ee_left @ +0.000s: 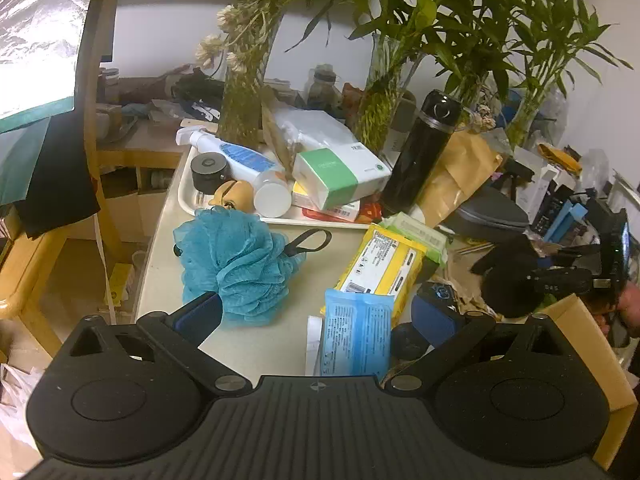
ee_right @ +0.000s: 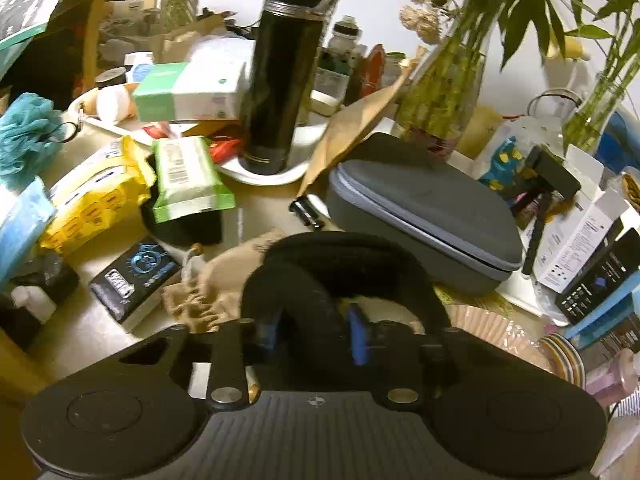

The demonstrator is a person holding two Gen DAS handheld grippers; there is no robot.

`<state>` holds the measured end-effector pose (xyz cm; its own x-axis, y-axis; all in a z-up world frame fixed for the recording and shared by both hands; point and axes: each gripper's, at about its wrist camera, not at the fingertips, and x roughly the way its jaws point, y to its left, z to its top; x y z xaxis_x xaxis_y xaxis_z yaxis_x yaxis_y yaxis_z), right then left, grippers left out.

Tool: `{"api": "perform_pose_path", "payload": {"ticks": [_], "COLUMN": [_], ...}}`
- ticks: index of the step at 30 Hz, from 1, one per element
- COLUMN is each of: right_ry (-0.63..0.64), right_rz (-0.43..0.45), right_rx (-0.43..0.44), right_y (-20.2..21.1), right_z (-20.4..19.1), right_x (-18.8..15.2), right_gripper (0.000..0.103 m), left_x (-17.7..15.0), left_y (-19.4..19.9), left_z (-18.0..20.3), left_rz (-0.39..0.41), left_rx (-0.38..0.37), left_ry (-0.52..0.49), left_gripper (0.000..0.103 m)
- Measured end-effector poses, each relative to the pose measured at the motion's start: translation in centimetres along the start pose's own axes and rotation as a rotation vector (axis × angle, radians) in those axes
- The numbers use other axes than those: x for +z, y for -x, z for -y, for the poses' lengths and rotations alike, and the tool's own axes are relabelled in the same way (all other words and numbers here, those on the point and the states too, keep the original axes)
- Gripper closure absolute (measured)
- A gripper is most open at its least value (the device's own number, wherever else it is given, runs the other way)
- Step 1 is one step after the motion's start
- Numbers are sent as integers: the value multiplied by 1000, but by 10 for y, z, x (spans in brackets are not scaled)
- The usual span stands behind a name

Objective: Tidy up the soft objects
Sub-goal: 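Grasp the blue mesh loofah with the left gripper while the right gripper holds the black cushion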

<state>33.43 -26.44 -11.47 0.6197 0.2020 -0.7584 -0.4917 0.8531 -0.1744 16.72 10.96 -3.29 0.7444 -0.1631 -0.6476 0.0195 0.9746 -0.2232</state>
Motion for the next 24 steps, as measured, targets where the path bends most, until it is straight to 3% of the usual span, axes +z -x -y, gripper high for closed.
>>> {"api": "perform_pose_path", "payload": {"ticks": [3,12,24], "right_ry": [14,-28,-69], "right_rz": [21,176,269], "right_rx": [-4,-40,-88], "right_y": [8,57,101], "right_z": [-2,-4,-15], "right_x": [2,15,18], "right_gripper": [89,90,90], "left_x": [-1,-1,-3], "left_y": [1,6,3], "left_z": [2,4,-1], "left_rz": [15,65,75], "left_rx": [4,31,78], "left_ry": [-9,-36,-41], "left_gripper": [0,0,0]}}
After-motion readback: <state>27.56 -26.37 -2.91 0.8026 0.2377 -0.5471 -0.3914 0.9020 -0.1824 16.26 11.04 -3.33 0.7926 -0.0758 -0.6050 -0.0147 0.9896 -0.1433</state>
